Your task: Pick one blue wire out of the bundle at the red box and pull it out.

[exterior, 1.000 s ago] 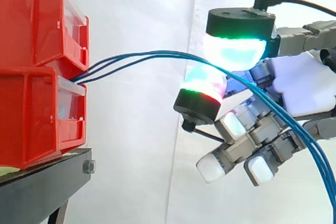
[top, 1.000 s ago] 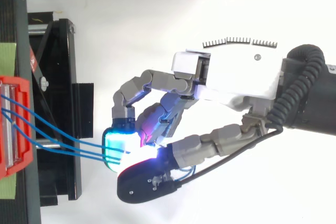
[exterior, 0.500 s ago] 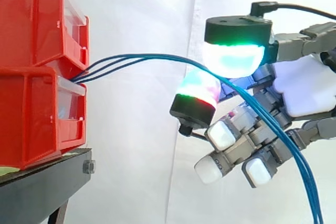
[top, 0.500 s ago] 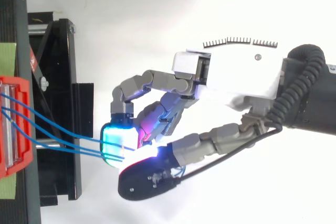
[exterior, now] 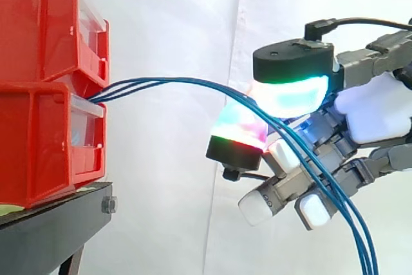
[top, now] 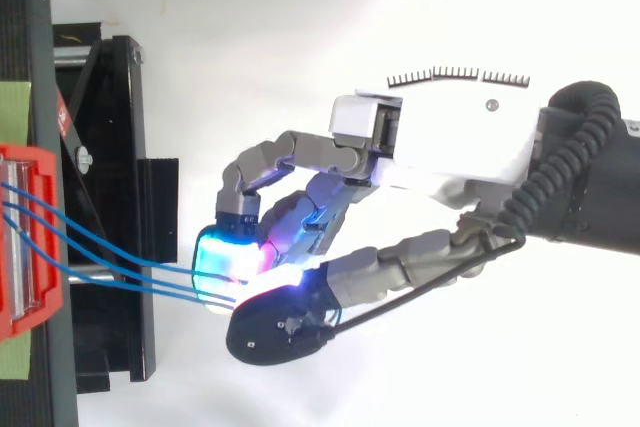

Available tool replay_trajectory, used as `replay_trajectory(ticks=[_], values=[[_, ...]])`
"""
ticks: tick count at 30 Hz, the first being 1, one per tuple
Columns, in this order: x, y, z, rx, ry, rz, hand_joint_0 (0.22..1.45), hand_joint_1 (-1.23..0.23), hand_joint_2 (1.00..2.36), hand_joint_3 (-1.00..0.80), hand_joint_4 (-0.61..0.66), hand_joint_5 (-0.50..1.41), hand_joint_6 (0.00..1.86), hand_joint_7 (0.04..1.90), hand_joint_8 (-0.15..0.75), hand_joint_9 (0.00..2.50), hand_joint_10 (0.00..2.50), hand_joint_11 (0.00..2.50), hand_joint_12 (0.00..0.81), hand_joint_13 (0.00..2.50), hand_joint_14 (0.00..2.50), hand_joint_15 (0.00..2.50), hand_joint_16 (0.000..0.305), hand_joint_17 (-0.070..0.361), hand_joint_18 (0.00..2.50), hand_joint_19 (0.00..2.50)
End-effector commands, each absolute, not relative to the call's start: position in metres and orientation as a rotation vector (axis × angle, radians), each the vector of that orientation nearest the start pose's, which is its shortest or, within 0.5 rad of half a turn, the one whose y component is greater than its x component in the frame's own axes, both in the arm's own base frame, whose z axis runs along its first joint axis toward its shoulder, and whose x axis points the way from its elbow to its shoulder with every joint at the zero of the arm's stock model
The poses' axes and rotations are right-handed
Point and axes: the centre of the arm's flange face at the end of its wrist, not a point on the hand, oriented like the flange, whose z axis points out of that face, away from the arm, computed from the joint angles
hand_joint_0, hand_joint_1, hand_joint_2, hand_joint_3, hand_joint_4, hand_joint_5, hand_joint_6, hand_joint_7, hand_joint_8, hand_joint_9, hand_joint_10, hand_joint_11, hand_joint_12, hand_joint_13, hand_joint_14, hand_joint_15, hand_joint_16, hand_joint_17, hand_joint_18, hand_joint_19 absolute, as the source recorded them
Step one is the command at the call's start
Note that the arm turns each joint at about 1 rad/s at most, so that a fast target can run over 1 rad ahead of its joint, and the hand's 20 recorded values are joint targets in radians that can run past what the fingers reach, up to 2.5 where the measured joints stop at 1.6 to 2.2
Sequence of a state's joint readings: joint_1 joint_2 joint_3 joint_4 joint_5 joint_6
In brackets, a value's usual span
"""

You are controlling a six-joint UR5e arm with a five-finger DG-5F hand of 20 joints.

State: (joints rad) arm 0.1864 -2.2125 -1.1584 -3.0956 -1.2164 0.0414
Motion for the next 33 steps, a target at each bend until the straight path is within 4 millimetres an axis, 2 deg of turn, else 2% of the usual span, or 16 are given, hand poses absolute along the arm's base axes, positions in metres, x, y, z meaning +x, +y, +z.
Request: replay_trajectory(ticks=[1, 5, 11, 16, 18, 22, 25, 26, 33], values=[[0.7285, -0.0340, 0.2985, 1.405, 1.207, 0.988, 0.64, -0.84, 1.02, -0.21, 0.32, -0.20, 0.84, 1.02, 0.365, 0.82, 0.02, 0.63, 0.472, 0.67, 0.01, 0.31, 0.062, 0.139, 0.77, 0.46], [0.7290, -0.0339, 0.2981, 1.405, 1.207, 0.988, 0.61, -0.86, 1.01, -0.40, 0.31, -0.19, 0.87, 1.02, 0.369, 0.82, 0.02, 0.62, 0.473, 0.66, 0.01, 0.30, 0.062, 0.140, 0.76, 0.47], [0.7285, -0.0340, 0.2985, 1.405, 1.207, 0.988, 0.59, -0.82, 1.01, -0.40, 0.28, -0.18, 0.86, 1.04, 0.377, 0.85, 0.02, 0.61, 0.477, 0.66, 0.01, 0.31, 0.062, 0.139, 0.76, 0.48], [0.7288, -0.0340, 0.2992, 1.405, 1.206, 0.989, 0.59, -0.81, 1.01, -0.37, 0.26, -0.17, 0.85, 1.08, 0.380, 0.86, 0.02, 0.61, 0.478, 0.66, 0.01, 0.31, 0.062, 0.139, 0.76, 0.48], [0.7290, -0.0339, 0.2981, 1.405, 1.207, 0.988, 0.62, -0.83, 1.01, -0.29, 0.20, -0.18, 0.87, 1.15, 0.382, 0.86, 0.02, 0.62, 0.477, 0.67, 0.01, 0.30, 0.061, 0.138, 0.77, 0.46], [0.7288, -0.0338, 0.2992, 1.404, 1.207, 0.990, 0.62, -0.84, 1.02, -0.19, 0.18, -0.19, 0.89, 1.19, 0.378, 0.85, 0.02, 0.62, 0.478, 0.67, 0.01, 0.30, 0.061, 0.138, 0.77, 0.46], [0.7290, -0.0338, 0.2981, 1.405, 1.209, 0.989, 0.60, -0.80, 1.02, -0.07, 0.19, -0.20, 0.89, 1.17, 0.379, 0.85, 0.02, 0.60, 0.478, 0.67, 0.01, 0.31, 0.062, 0.139, 0.78, 0.46], [0.7288, -0.0327, 0.2992, 1.403, 1.209, 0.991, 0.59, -0.76, 1.02, -0.05, 0.22, -0.20, 0.90, 1.11, 0.405, 0.88, 0.01, 0.57, 0.512, 0.70, 0.01, 0.30, 0.069, 0.154, 0.83, 0.45], [0.7288, -0.0338, 0.2992, 1.404, 1.207, 0.990, 0.57, -0.65, 1.01, -0.04, 0.30, -0.18, 0.84, 1.02, 0.428, 0.88, 0.01, 0.49, 0.550, 0.71, 0.01, 0.31, 0.077, 0.174, 0.85, 0.47]])
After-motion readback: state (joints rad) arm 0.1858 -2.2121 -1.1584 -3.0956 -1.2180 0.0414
